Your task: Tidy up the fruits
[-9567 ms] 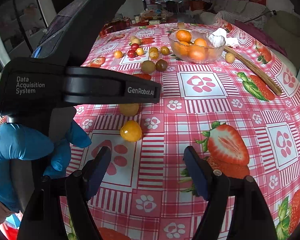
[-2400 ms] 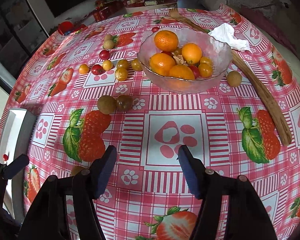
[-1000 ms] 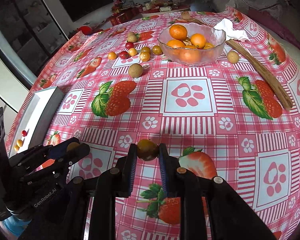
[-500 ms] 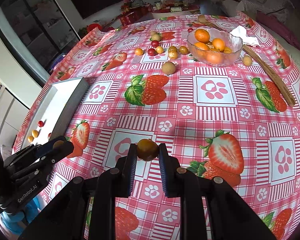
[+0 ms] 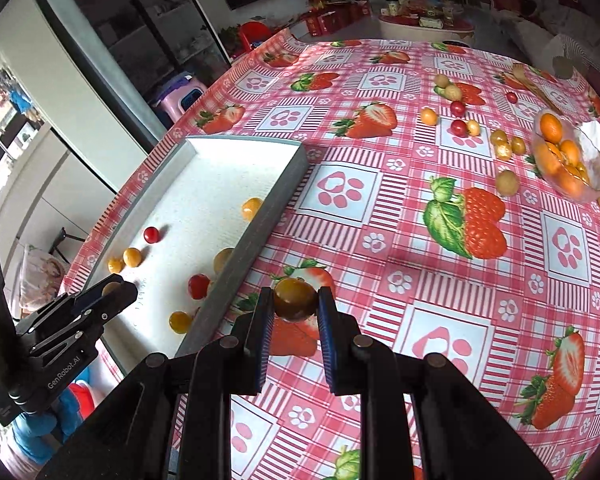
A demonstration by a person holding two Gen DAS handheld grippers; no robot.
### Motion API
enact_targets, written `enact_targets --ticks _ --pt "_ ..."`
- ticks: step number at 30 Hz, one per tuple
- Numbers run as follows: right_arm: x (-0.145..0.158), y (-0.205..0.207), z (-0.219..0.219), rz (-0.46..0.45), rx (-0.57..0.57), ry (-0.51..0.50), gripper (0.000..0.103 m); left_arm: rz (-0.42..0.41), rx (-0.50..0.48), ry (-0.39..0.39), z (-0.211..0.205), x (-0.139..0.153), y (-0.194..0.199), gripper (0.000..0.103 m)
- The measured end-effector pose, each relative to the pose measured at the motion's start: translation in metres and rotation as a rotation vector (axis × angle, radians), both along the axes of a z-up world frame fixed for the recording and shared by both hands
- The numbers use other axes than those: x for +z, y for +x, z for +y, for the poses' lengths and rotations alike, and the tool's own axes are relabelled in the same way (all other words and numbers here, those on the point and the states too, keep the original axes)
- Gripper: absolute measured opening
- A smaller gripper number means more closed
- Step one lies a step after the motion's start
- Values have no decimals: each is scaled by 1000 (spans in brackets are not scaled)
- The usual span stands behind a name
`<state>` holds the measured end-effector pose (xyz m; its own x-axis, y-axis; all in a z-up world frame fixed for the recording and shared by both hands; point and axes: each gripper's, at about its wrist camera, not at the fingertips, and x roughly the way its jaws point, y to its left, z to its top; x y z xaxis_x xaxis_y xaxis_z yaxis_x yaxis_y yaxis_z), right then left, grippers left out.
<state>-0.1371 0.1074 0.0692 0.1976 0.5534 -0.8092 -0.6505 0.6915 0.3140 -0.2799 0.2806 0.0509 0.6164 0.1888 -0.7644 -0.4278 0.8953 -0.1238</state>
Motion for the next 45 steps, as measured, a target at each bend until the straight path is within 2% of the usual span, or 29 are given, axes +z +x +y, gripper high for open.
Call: enact_targets --ticks 11,22,25,29,31,32,33,34,36,37,42,43,44,45 --pt "-10 -4 89 -3 105 -66 24 72 8 7 15 -28 9 28" --pt "-42 1 146 -10 173 -197 25 122 2 32 12 -38 16 28" --pt "-44 -3 152 -44 181 -218 25 125 4 35 12 -39 17 28" --pt "-42 0 153 -14 185 -208 30 129 3 42 12 -38 17 28" --pt "-37 1 146 3 171 -184 38 128 4 34 12 -38 16 29" --pt "-33 1 143 1 163 -172 48 126 5 27 13 -37 16 43" --pt "-29 1 139 -2 156 -161 57 118 9 25 13 -36 15 75" --pt "-24 1 134 -7 149 -147 60 96 20 41 12 -33 12 85" --pt "-15 0 123 -15 134 -126 63 62 25 70 9 -27 7 87" --pt "-11 -1 118 -16 126 -117 64 63 15 63 8 -26 7 87" --pt "5 -4 93 -19 88 -103 81 78 35 64 9 -20 1 87" --pt "8 -5 88 -24 87 -104 81 74 39 65 8 -18 -1 88" --pt "10 -8 84 -31 86 -111 82 71 44 65 9 -16 -3 103" --pt "11 -11 80 -39 86 -122 85 63 50 69 8 -14 -6 103"
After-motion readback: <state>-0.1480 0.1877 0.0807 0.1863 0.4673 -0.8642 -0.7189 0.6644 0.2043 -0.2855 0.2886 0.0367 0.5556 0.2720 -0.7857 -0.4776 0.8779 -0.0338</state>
